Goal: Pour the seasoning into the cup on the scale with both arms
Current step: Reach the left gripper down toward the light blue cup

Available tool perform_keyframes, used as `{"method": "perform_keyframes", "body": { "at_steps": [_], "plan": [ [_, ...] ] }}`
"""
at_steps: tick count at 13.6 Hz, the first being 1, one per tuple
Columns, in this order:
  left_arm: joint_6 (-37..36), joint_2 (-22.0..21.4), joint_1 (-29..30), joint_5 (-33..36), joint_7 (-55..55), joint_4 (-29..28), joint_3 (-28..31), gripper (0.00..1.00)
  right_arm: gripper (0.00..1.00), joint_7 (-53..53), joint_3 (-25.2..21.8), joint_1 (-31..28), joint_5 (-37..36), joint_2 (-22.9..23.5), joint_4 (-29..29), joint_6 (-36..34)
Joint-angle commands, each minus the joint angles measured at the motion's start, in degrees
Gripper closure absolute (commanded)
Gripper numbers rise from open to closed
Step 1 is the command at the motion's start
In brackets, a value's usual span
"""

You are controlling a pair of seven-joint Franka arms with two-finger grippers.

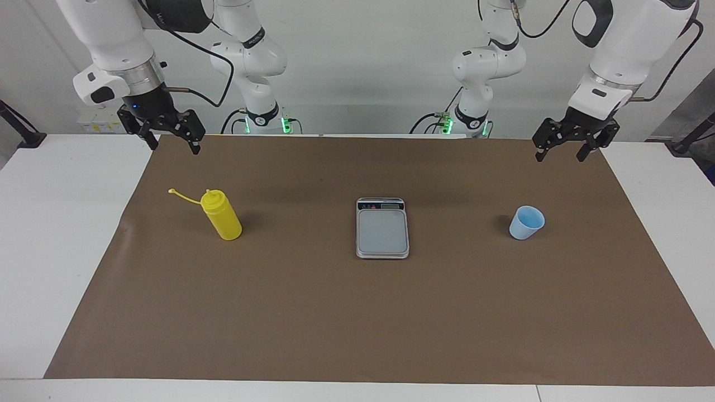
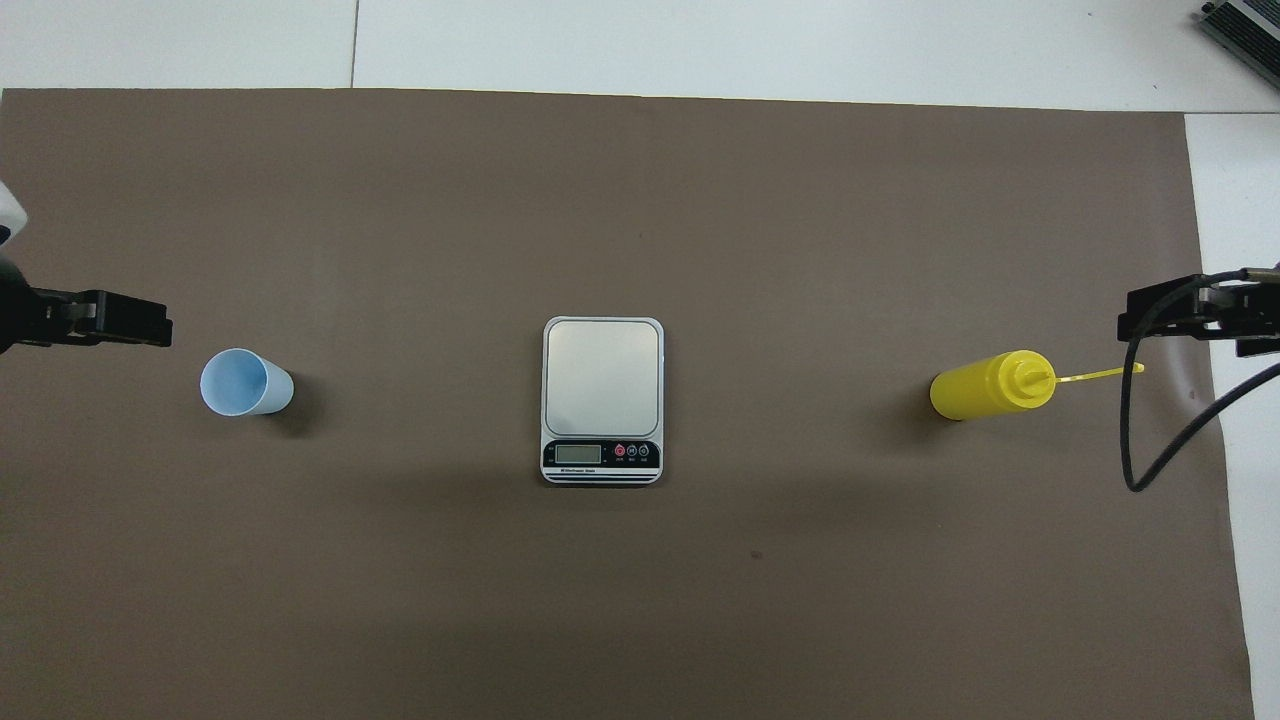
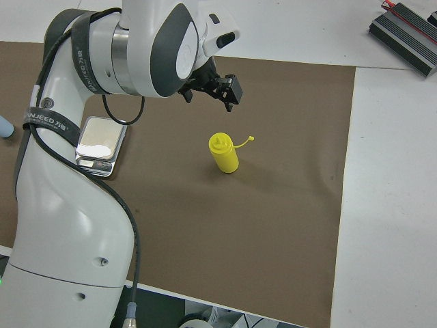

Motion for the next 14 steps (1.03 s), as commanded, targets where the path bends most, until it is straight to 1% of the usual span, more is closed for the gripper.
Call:
{"method": "perform_keyframes", "body": {
  "at_steps": [1, 3, 8, 10, 12, 14],
  "plan": [
    [0.53, -0.44, 0.35, 1.53, 0.29, -0.04, -0.33, 0.00, 0.00, 1.06, 0.25, -0.38, 0.58, -1.58, -2.00, 0.85],
    [1.32, -0.44, 0.34, 1.53, 0.29, -0.12, -0.33, 0.00, 0.00, 0.97, 0.25, -0.47, 0.58, -1.59, -2.00, 0.68],
    [4.39, -0.27, 0.35, 1.44, 0.29, -2.67, -0.42, 0.00, 0.00, 0.62, 0.25, -0.56, 0.58, -1.59, -1.91, 0.41],
    [4.75, 1.92, 0.08, 1.44, 0.46, -2.76, -0.42, 0.00, 0.00, 0.62, 0.25, -0.56, 0.58, -1.59, -1.82, 0.32],
    [7.64, 3.86, 0.52, 1.44, 1.42, -4.07, -0.42, 0.00, 0.00, 0.62, 0.25, -0.56, 0.58, -1.67, -1.82, 0.33],
    [10.97, 6.75, 0.61, 1.44, 2.92, -5.30, -0.42, 0.00, 0.00, 0.62, 0.25, -0.56, 0.58, -1.67, -1.82, 0.33]
  ]
}}
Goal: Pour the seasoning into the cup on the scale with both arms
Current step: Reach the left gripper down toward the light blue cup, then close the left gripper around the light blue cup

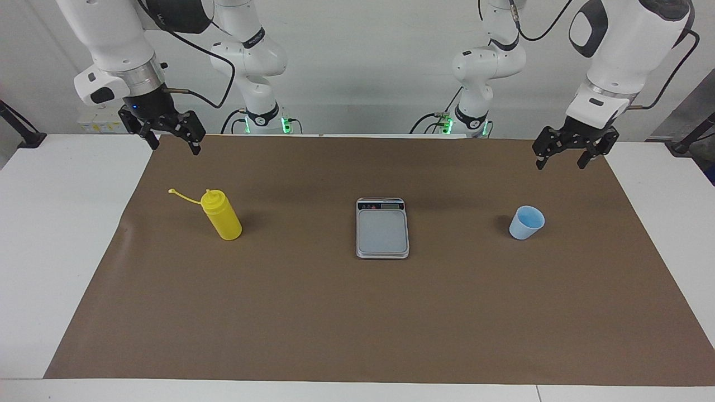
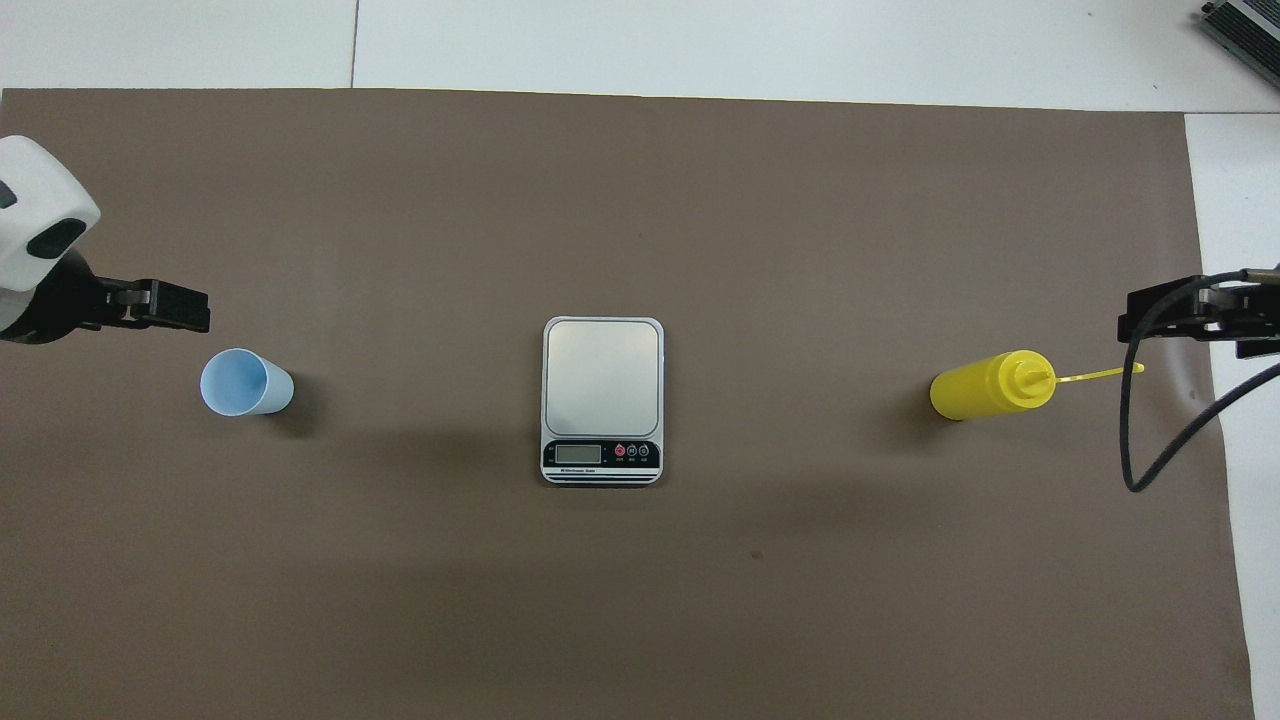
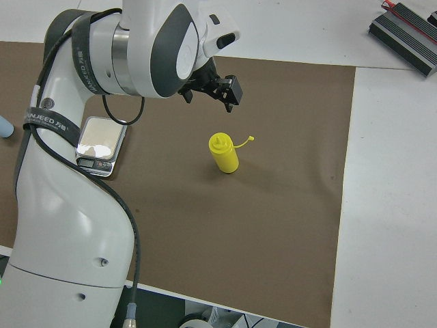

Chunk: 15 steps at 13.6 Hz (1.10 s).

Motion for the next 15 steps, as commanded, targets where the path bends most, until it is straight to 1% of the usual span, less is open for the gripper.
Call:
{"method": "perform_keyframes", "body": {
  "at_steps": [1, 4, 5, 8, 11, 15],
  "plan": [
    [5.09, 3.54, 0.56, 0.98, 1.66, -1.58, -0.29, 0.00, 0.00, 0.55, 0.27, -0.51, 0.58, -1.57, -1.69, 0.38],
    [8.44, 6.71, 0.56, 0.98, 1.75, -2.11, -0.29, 0.00, 0.00, 0.46, 0.27, -0.51, 0.58, -1.57, -1.60, 0.46],
    [9.32, 6.98, 0.56, 0.98, 1.67, -2.72, -0.29, 0.00, 0.00, 0.46, 0.27, -0.51, 0.58, -1.57, -1.60, 0.38],
    [14.67, 6.10, 0.73, 0.98, 1.66, -8.68, -0.29, 0.00, 0.00, 0.37, 0.27, -0.51, 0.58, -1.66, -1.60, 0.38],
    [17.84, 5.31, 0.73, 0.89, 1.66, -12.82, -0.29, 0.00, 0.00, 0.37, 0.27, -0.42, 0.58, -1.66, -1.60, 0.38],
    [20.30, 6.01, 0.73, 0.89, 1.66, -14.94, -0.29, 0.00, 0.00, 0.37, 0.27, -0.51, 0.58, -2.27, -1.51, 0.38]
  ]
}}
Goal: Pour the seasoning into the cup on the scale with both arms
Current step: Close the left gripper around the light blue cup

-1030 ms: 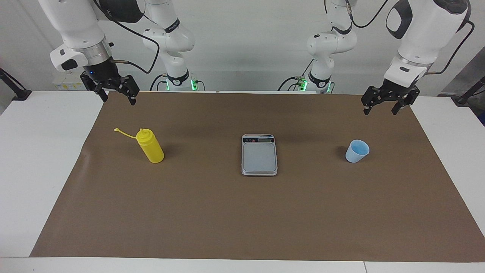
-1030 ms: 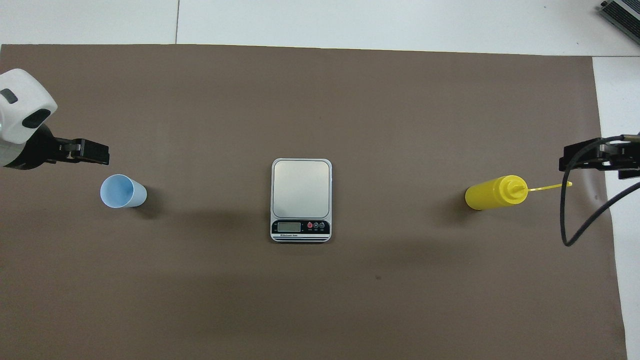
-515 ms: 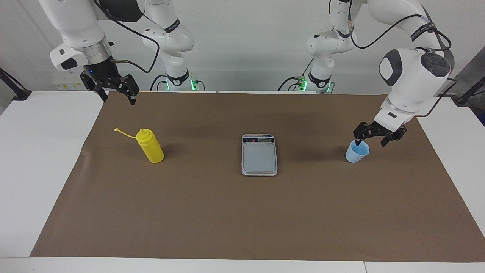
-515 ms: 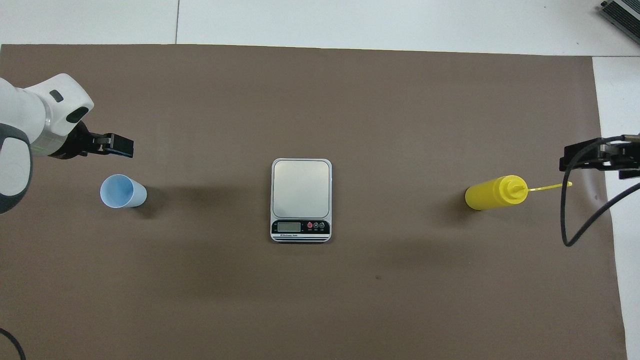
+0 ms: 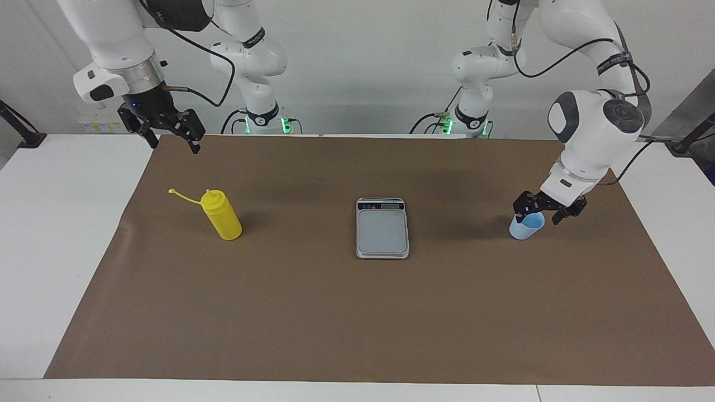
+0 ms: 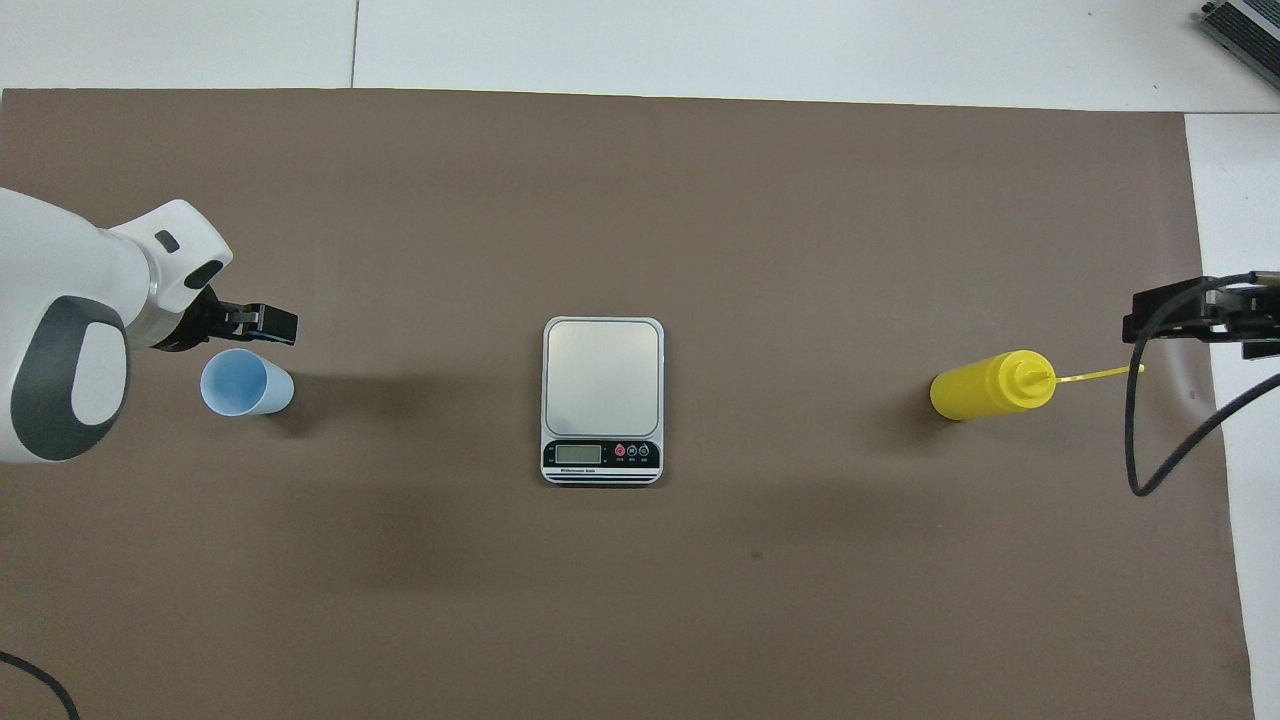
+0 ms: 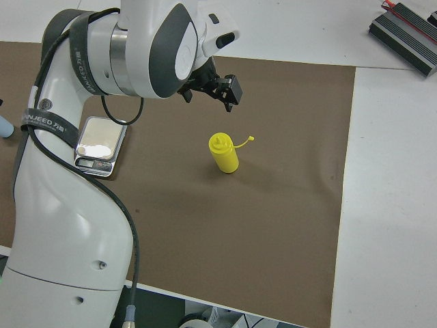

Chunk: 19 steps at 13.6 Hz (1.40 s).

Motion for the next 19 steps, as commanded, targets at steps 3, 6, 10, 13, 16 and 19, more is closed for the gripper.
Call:
{"method": "perform_keyframes", "body": {
  "at_steps": [3, 6, 10, 13, 16, 19],
  "plan": [
    [2.56, -1.82, 0.79, 0.87, 0.61, -4.44, -0.32, 0.00, 0.00, 0.46, 0.27, -0.51, 0.58, -1.63, -1.51, 0.38],
    [4.14, -1.82, 0.71, 0.87, 0.61, -6.64, -0.32, 0.00, 0.00, 0.46, 0.27, -0.51, 0.58, -1.63, -1.51, 0.29],
    [4.94, -2.08, 0.36, 0.87, 0.52, -8.57, -0.32, 0.00, 0.00, 0.46, 0.27, -0.51, 0.58, -1.63, -1.51, 0.29],
    [5.38, -2.26, 0.18, 0.87, 0.52, -9.54, -0.32, 0.01, 0.00, 0.46, 0.27, -0.51, 0.58, -1.63, -1.51, 0.29],
    [8.80, -3.05, 0.27, 0.87, 0.69, -12.09, -0.32, 0.09, 0.00, 0.37, 0.18, -0.68, 0.58, -1.63, -1.51, 0.29],
    [8.81, -3.05, 0.35, 0.87, 1.31, -12.09, -0.32, 0.26, 0.00, 0.37, 0.18, -0.51, 0.58, -1.63, -1.51, 0.29]
  ]
}}
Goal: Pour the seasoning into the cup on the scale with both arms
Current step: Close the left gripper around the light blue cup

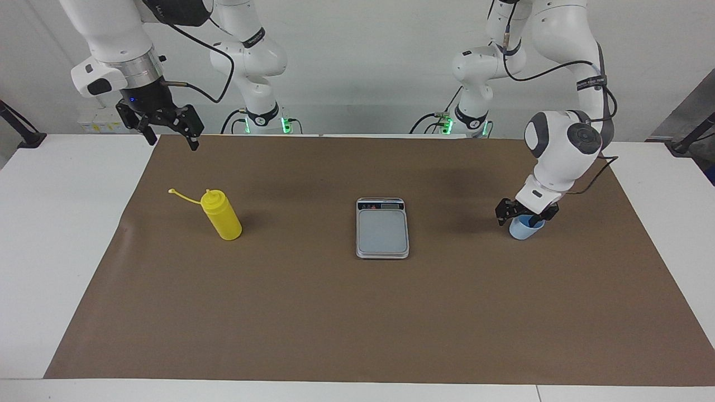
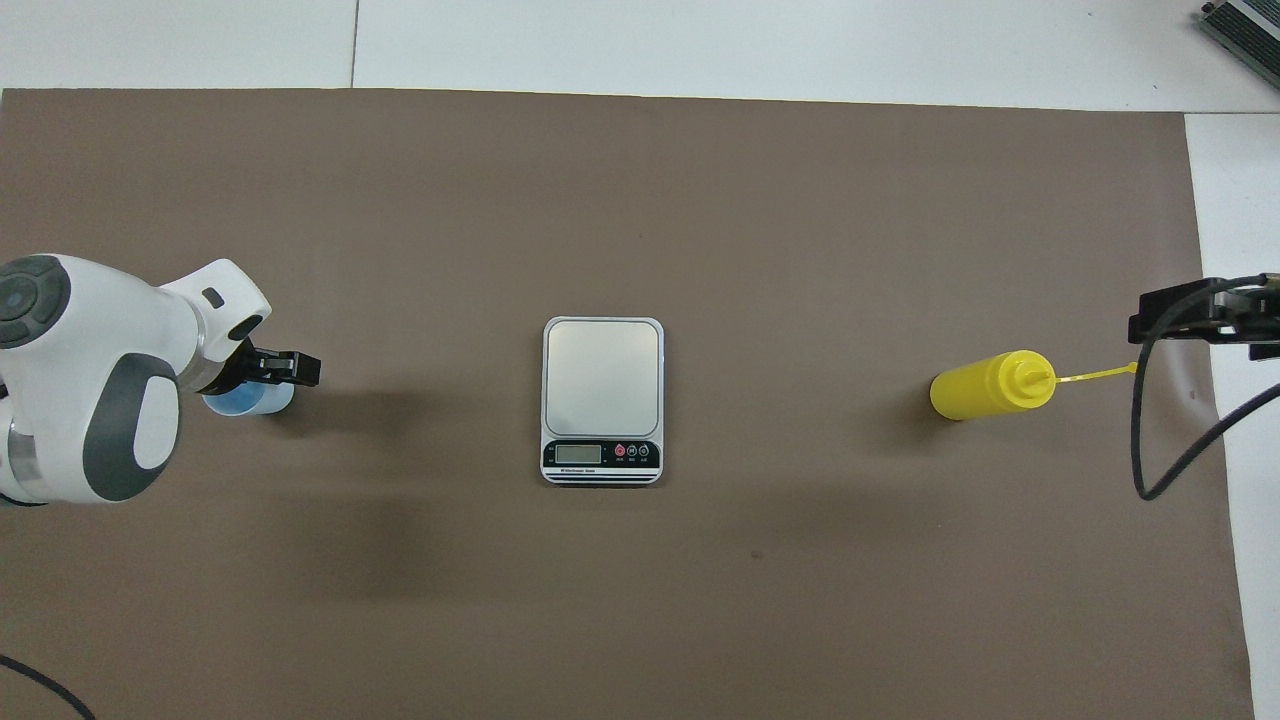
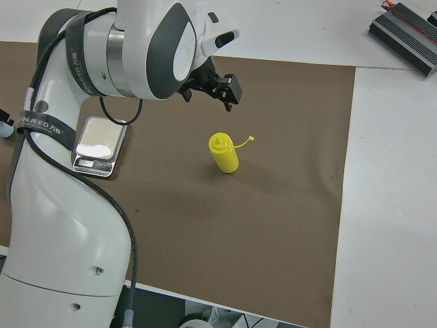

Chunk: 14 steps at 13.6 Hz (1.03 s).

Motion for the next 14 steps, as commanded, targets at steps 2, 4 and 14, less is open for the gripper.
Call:
{"method": "perform_keyframes", "body": {
  "at_steps": [2, 4, 14],
  "plan": [
    [1.48, -2.20, 0.71, 0.86, 4.90, -2.37, -0.08, 0.32, 0.00, 0.37, 0.27, -0.47, 0.58, -1.27, -1.51, 0.40],
    [1.48, -2.20, 0.89, 0.86, 5.80, -2.28, 0.01, 0.42, 0.00, 0.37, 0.27, -0.56, 0.58, -1.27, -1.51, 0.31],
    [1.57, -2.20, 1.15, 0.87, 5.88, -2.28, 0.01, 0.81, 0.00, 0.46, 0.18, -0.65, 0.58, -1.36, -1.60, 0.05]
  ]
}}
